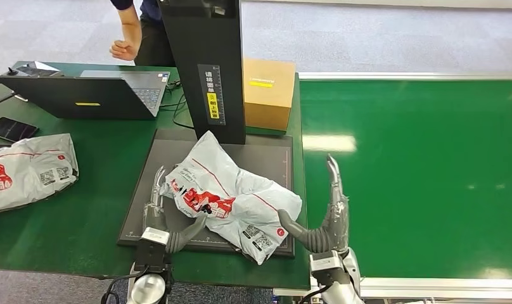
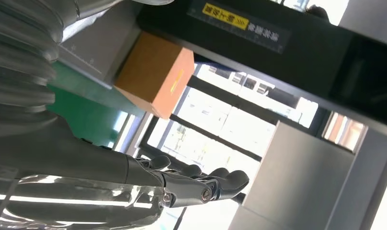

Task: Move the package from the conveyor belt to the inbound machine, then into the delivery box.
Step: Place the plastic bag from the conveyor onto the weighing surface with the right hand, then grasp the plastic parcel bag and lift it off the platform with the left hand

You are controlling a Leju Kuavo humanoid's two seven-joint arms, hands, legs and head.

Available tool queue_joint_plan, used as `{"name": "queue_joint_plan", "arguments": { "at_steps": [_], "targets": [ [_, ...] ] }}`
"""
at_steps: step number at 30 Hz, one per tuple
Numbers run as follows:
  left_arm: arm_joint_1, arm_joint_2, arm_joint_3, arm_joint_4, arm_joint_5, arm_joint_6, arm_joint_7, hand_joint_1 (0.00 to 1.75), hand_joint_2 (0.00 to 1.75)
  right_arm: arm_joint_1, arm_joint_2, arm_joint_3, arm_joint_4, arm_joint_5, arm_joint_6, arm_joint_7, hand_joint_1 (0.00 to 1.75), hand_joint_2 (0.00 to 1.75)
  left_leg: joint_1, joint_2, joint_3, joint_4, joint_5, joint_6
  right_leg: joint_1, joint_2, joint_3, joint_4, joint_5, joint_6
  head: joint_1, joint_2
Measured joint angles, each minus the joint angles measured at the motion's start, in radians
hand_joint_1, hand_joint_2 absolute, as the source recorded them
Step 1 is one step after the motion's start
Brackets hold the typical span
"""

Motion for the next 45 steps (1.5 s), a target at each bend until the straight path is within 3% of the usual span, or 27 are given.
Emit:
{"name": "queue_joint_plan", "arguments": {
  "at_steps": [3,8,10,16,19,22,28,34,45],
  "targets": [
    [-0.002,-0.002,0.026,0.001,-0.053,0.066,0.003,0.0,1.75,0.043,-0.001,-0.031,-0.063,-0.004,0.007,0.0,0.0,1.75,0.0,0.0,0.0,0.0,0.0,0.0,0.0,0.0,0.0,0.0,0.0,0.0,0.0,0.0],
    [-0.013,-0.01,0.1,0.001,-0.26,0.307,0.082,0.0,1.75,0.107,-0.001,-0.089,-0.149,0.011,0.021,0.0,0.0,1.75,0.0,0.0,0.0,0.0,0.0,0.0,0.0,0.0,0.0,0.0,0.0,0.0,0.0,0.0],
    [-0.019,-0.019,0.141,-0.001,-0.346,0.359,0.098,0.0,1.75,0.13,0.0,-0.107,-0.176,0.017,0.022,0.0,0.0,1.75,0.0,0.0,0.0,0.0,0.0,0.0,0.0,0.0,0.0,0.0,0.0,0.0,0.0,0.0],
    [-0.029,-0.071,0.315,-0.045,-0.462,0.378,0.014,0.0,1.75,0.187,0.001,-0.142,-0.237,0.014,0.006,0.0,0.0,1.75,0.0,0.001,0.001,0.0,0.0,0.0,0.0,0.001,0.0,0.0,0.0,0.0,0.0,0.0],
    [-0.029,-0.072,0.342,-0.069,-0.429,0.376,0.002,0.0,1.75,0.203,0.001,-0.152,-0.253,0.011,0.002,0.0,0.0,1.75,0.0,0.0,0.001,0.0,0.0,0.0,0.0,0.001,0.0,0.0,0.0,0.0,0.0,0.0],
    [-0.03,-0.069,0.323,-0.089,-0.348,0.322,0.001,0.0,1.75,0.214,0.001,-0.16,-0.266,0.005,-0.003,0.0,0.0,1.75,0.0,0.0,0.001,0.0,0.0,0.0,0.0,0.001,0.0,0.0,0.0,0.0,0.0,0.0],
    [-0.04,-0.036,0.184,-0.142,-0.265,0.063,0.014,0.0,1.75,0.225,0.001,-0.182,-0.281,-0.015,0.03,0.0,0.0,1.75,0.0,0.0,0.001,0.0,0.0,0.0,0.0,0.001,0.001,0.0,0.0,0.0,0.0,0.0],
    [-0.081,0.016,0.029,-0.164,-0.328,-0.116,0.047,0.0,1.75,0.226,0.001,-0.207,-0.284,-0.03,0.072,0.0,0.0,1.75,0.0,0.0,0.001,0.0,0.0,0.0,0.0,0.001,0.001,0.0,0.0,0.0,0.0,0.0],
    [-0.233,0.075,-0.171,-0.067,-0.517,-0.294,0.185,0.0,1.75,0.223,0.005,-0.223,-0.284,-0.023,0.122,0.0,0.0,1.75,0.0,0.0,0.001,0.0,0.0,0.0,0.0,0.001,0.0,0.0,0.0,0.0,0.0,0.0]
  ]
}}
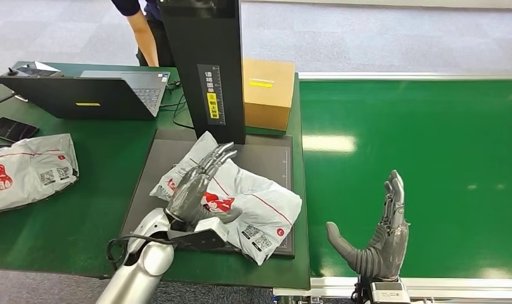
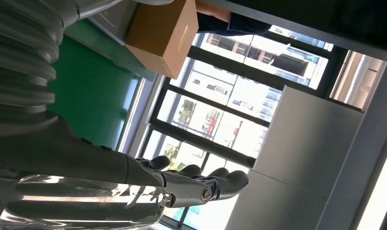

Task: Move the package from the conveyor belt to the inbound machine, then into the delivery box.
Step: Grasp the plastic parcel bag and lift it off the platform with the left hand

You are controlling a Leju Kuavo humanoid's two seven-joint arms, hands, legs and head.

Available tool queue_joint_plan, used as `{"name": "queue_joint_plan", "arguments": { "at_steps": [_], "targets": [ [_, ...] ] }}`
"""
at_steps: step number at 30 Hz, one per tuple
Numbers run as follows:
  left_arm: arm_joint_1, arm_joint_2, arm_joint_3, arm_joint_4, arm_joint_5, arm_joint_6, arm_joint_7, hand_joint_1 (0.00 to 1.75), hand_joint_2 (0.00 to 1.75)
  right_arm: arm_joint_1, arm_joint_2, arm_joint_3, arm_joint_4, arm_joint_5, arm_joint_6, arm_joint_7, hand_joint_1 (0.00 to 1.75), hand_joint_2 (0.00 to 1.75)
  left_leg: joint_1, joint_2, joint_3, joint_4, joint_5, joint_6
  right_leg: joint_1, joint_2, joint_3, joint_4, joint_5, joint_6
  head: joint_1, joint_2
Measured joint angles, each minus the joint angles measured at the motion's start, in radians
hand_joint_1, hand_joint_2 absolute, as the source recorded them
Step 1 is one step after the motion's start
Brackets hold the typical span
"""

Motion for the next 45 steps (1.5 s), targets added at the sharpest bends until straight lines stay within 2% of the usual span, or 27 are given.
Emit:
{"name": "queue_joint_plan", "arguments": {
  "at_steps": [7,11,12,15,16,19,23,28,32,37,45],
  "targets": [
    [-0.088,0.018,-0.074,0.129,-0.048,-0.054,0.053,0.0,1.75,-0.001,0.005,-0.006,0.0,-0.002,0.015,0.0,0.0,1.75,0.0,0.0,0.0,0.0,0.0,0.0,0.0,0.0,0.0,0.0,0.0,0.0,0.0,0.0],
    [-0.171,0.024,-0.122,0.277,-0.104,-0.079,0.134,0.0,1.75,-0.001,0.005,-0.012,0.0,-0.011,0.029,0.0,0.0,1.75,0.0,0.0,0.0,0.0,0.0,0.0,0.0,0.0,0.0,0.0,0.0,0.0,0.0,0.0],
    [-0.199,0.023,-0.137,0.334,-0.122,-0.074,0.162,0.1,1.75,-0.002,0.006,-0.014,0.0,-0.012,0.034,0.0,0.0,1.75,0.0,0.0,0.0,0.0,0.0,0.0,0.0,0.0,0.0,0.0,0.0,0.0,0.0,0.0],
    [-0.279,0.018,-0.176,0.497,-0.155,-0.036,0.229,1.41,1.75,-0.006,0.009,-0.019,0.001,-0.007,0.04,0.0,0.0,1.75,0.0,0.0,0.002,0.0,0.001,-0.001,0.0,0.0,0.002,0.0,0.001,-0.001,0.0,0.0],
    [-0.3,0.016,-0.184,0.538,-0.157,-0.022,0.235,1.75,1.75,-0.006,0.01,-0.021,0.001,-0.005,0.039,0.0,0.0,1.75,0.0,0.0,0.003,0.0,0.001,-0.001,0.0,0.0,0.003,0.0,0.001,-0.001,0.0,0.0],
    [-0.342,0.011,-0.202,0.633,-0.15,-0.008,0.215,1.75,1.75,-0.004,0.013,-0.025,0.001,-0.003,0.031,0.0,0.0,1.75,0.0,0.0,0.005,0.0,0.001,-0.001,0.0,0.0,0.005,0.0,0.001,-0.001,0.0,0.0],
    [-0.378,0.011,-0.217,0.692,-0.144,-0.014,0.191,1.75,1.75,0.002,0.014,-0.029,0.0,-0.007,0.015,0.0,0.0,1.75,0.0,0.0,0.007,0.0,0.001,-0.001,0.0,0.0,0.007,0.0,0.001,-0.001,0.0,0.0],
    [-0.408,0.01,-0.229,0.717,-0.124,0.0,0.168,1.75,1.75,0.016,0.014,-0.031,-0.004,-0.011,0.003,0.0,0.0,1.75,0.0,0.0,0.009,0.0,0.002,-0.002,0.0,0.0,0.009,0.0,0.002,-0.003,0.0,0.0],
    [-0.396,0.013,-0.23,0.7,-0.101,0.076,0.159,1.75,1.75,0.029,0.014,-0.037,-0.006,-0.01,-0.002,0.0,0.0,1.75,0.0,0.0,0.009,0.0,0.003,-0.003,0.0,0.0,0.008,0.0,0.003,-0.003,0.0,0.0],
    [-0.321,0.036,-0.2,0.571,-0.067,0.222,0.191,1.75,1.75,0.048,0.018,-0.044,-0.018,-0.001,-0.003,0.0,0.0,1.75,0.0,0.0,0.004,0.0,0.003,-0.002,0.001,0.0,0.004,0.001,0.003,-0.004,0.0,0.0],
    [-0.169,0.083,-0.066,0.228,-0.041,0.411,0.209,1.75,1.75,0.061,0.033,-0.056,-0.022,0.011,0.011,0.0,0.0,1.75,0.001,0.001,-0.004,-0.001,0.003,-0.003,0.001,0.001,-0.005,0.002,0.003,-0.004,0.0,0.0]
  ]
}}
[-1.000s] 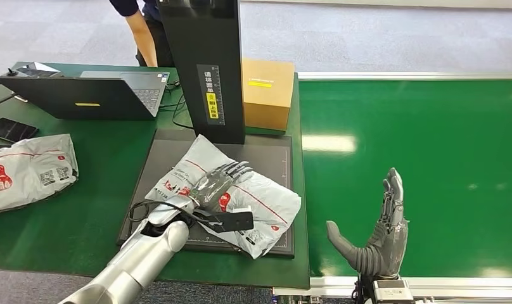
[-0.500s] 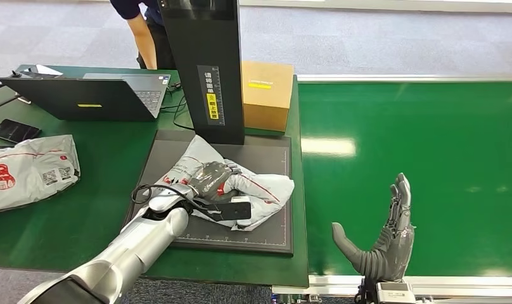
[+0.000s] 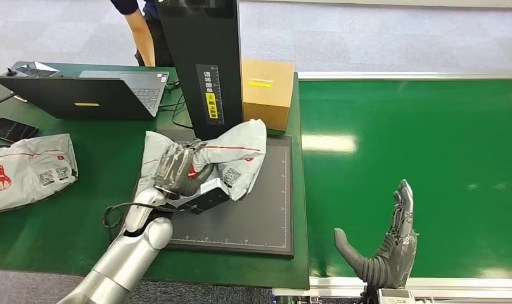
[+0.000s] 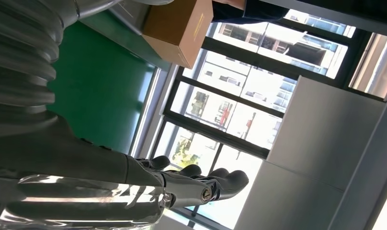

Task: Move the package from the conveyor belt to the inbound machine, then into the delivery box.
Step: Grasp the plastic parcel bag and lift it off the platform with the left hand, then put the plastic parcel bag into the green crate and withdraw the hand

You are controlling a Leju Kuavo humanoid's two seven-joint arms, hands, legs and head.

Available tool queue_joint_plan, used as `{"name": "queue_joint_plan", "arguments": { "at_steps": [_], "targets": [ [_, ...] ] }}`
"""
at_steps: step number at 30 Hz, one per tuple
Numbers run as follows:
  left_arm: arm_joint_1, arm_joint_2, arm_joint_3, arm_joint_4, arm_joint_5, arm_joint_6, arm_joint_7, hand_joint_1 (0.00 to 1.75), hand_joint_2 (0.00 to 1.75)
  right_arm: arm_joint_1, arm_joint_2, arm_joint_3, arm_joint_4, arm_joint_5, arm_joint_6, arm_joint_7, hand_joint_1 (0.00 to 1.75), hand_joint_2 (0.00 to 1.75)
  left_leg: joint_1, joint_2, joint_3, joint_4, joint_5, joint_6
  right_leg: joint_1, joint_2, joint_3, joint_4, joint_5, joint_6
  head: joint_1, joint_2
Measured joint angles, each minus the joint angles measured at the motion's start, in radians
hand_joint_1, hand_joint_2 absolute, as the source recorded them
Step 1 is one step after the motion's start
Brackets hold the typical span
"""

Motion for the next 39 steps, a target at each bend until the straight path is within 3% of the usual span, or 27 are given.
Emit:
{"name": "queue_joint_plan", "arguments": {
  "at_steps": [6,13,18,24,36,39],
  "targets": [
    [0.137,0.011,0.187,-0.278,-0.002,0.202,-0.031,1.75,1.75,-0.006,0.011,-0.005,0.006,0.0,0.036,0.0,0.0,1.75,0.0,0.001,-0.001,0.0,-0.001,-0.001,0.0,0.001,-0.002,0.0,-0.001,0.0,0.0,0.0],
    [0.2,0.016,0.373,-0.393,0.025,0.252,-0.032,1.75,1.75,-0.034,0.015,-0.001,0.031,0.001,0.048,0.0,0.0,1.75,0.0,0.001,-0.001,0.0,-0.001,-0.001,0.0,0.001,-0.001,0.001,-0.001,-0.001,0.0,0.0],
    [0.187,0.035,0.551,-0.379,0.14,0.257,-0.078,1.75,1.75,-0.059,0.02,0.013,0.06,-0.004,0.061,0.0,0.0,1.75,0.001,0.001,0.0,0.0,0.0,-0.002,0.0,0.002,-0.002,0.001,-0.001,-0.001,0.0,0.0],
    [0.09,0.099,0.744,-0.238,0.176,0.258,-0.134,1.75,1.75,-0.095,0.02,0.042,0.093,-0.014,0.043,0.0,0.0,1.75,0.001,0.001,0.0,0.0,0.001,-0.003,0.001,0.001,-0.002,0.001,0.0,-0.002,0.0,0.0],
    [0.043,0.134,0.829,-0.136,0.171,0.258,-0.144,1.75,1.75,-0.113,0.02,0.061,0.126,-0.014,0.04,0.0,0.0,1.75,0.001,0.001,-0.001,0.0,0.001,-0.003,0.0,0.001,-0.002,0.001,0.0,-0.002,0.0,0.0],
    [0.017,0.133,0.864,-0.116,0.067,0.258,-0.163,1.74,1.75,-0.116,0.02,0.064,0.13,-0.014,0.034,0.0,0.0,1.75,0.001,0.001,-0.001,0.0,0.001,-0.003,0.001,0.001,-0.002,0.001,0.0,-0.002,0.0,0.0]
  ]
}}
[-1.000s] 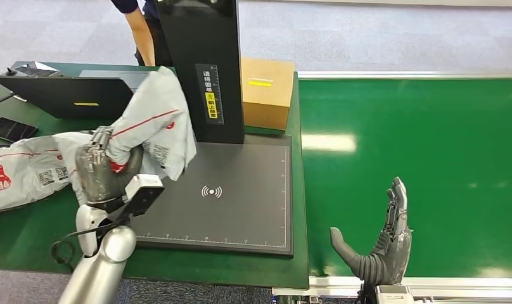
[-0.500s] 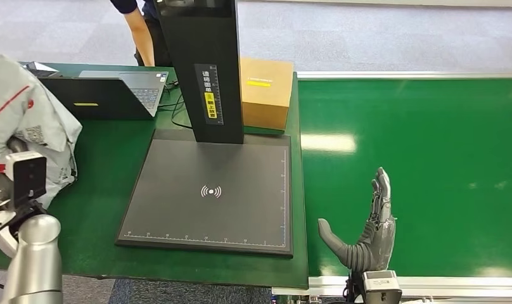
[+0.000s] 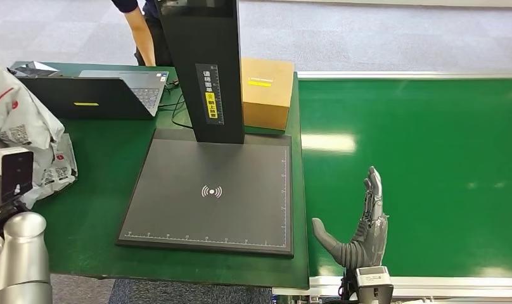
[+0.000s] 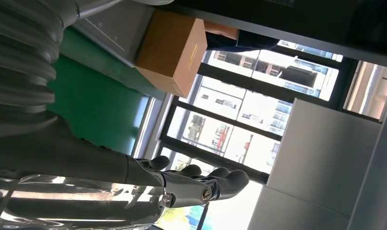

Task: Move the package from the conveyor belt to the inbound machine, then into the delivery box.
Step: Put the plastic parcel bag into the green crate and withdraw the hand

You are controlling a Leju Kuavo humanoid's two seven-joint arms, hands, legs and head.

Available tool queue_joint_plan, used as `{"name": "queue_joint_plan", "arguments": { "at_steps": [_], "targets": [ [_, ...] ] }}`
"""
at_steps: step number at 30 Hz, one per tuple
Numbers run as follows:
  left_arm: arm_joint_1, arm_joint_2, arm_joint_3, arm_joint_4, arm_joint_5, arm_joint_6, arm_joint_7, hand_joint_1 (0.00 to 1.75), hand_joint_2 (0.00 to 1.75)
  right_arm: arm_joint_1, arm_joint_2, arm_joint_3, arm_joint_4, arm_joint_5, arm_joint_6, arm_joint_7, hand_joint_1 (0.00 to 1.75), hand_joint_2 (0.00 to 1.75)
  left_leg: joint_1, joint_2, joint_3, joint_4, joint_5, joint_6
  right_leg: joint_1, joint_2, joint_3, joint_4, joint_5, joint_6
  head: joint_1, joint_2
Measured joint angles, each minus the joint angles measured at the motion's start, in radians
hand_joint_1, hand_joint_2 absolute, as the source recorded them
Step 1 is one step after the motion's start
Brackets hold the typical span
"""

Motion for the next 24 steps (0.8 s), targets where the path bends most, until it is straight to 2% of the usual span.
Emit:
{"name": "queue_joint_plan", "arguments": {
  "at_steps": [1,4,5,8,11,16,21,24],
  "targets": [
    [-0.027,0.001,0.028,0.019,-0.065,0.0,-0.008,1.4,1.75,-0.003,0.0,0.003,0.002,0.0,-0.005,0.0,0.0,1.75,0.0,0.0,0.0,0.0,0.0,0.0,0.0,0.0,0.0,0.0,0.0,0.0,0.0,0.0],
    [-0.151,0.015,0.143,0.12,-0.294,0.0,0.024,0.1,1.75,-0.018,0.0,0.02,0.011,0.001,-0.012,0.0,0.0,1.75,0.0,0.0,0.0,0.0,0.002,-0.001,0.001,0.0,-0.001,0.001,0.002,-0.002,0.0,0.0],
    [-0.196,0.025,0.176,0.163,-0.366,0.0,0.063,0.0,1.75,-0.023,0.0,0.026,0.014,0.001,-0.01,0.0,0.0,1.75,0.001,0.0,0.0,0.0,0.002,-0.001,0.001,0.0,-0.001,0.001,0.002,-0.003,0.0,0.0],
    [-0.323,0.068,0.231,0.315,-0.512,0.0,0.212,0.0,1.75,-0.044,0.0,0.041,0.03,0.0,0.002,0.0,0.0,1.75,0.001,0.0,0.0,0.0,0.003,-0.003,0.001,0.0,-0.002,0.002,0.003,-0.004,0.0,0.0],
    [-0.402,0.094,0.235,0.442,-0.562,0.0,0.282,0.0,1.75,-0.07,0.0,0.055,0.051,-0.001,0.007,0.0,0.0,1.75,0.001,0.0,0.0,0.0,0.004,-0.004,0.001,0.0,-0.002,0.003,0.003,-0.004,0.0,0.0],
    [-0.44,0.083,0.192,0.513,-0.55,0.001,0.269,0.0,1.75,-0.112,0.001,0.079,0.088,-0.001,0.004,0.0,0.0,1.75,0.001,0.0,0.0,0.0,0.004,-0.003,0.001,-0.001,-0.002,0.002,0.003,-0.004,0.0,0.0],
    [-0.4,0.04,0.1,0.479,-0.48,0.003,0.231,0.0,1.75,-0.137,0.003,0.094,0.119,0.003,-0.007,0.0,0.0,1.75,-0.001,0.0,-0.001,0.0,0.004,-0.003,-0.001,-0.001,-0.002,0.002,0.003,-0.004,0.0,0.0],
    [-0.385,0.025,0.036,0.464,-0.448,0.003,0.238,0.0,1.75,-0.142,0.003,0.098,0.13,0.002,-0.035,0.0,0.0,1.75,0.0,-0.001,-0.001,0.001,0.004,-0.003,0.0,-0.001,-0.002,0.002,0.003,-0.004,0.0,0.0]
  ]
}}
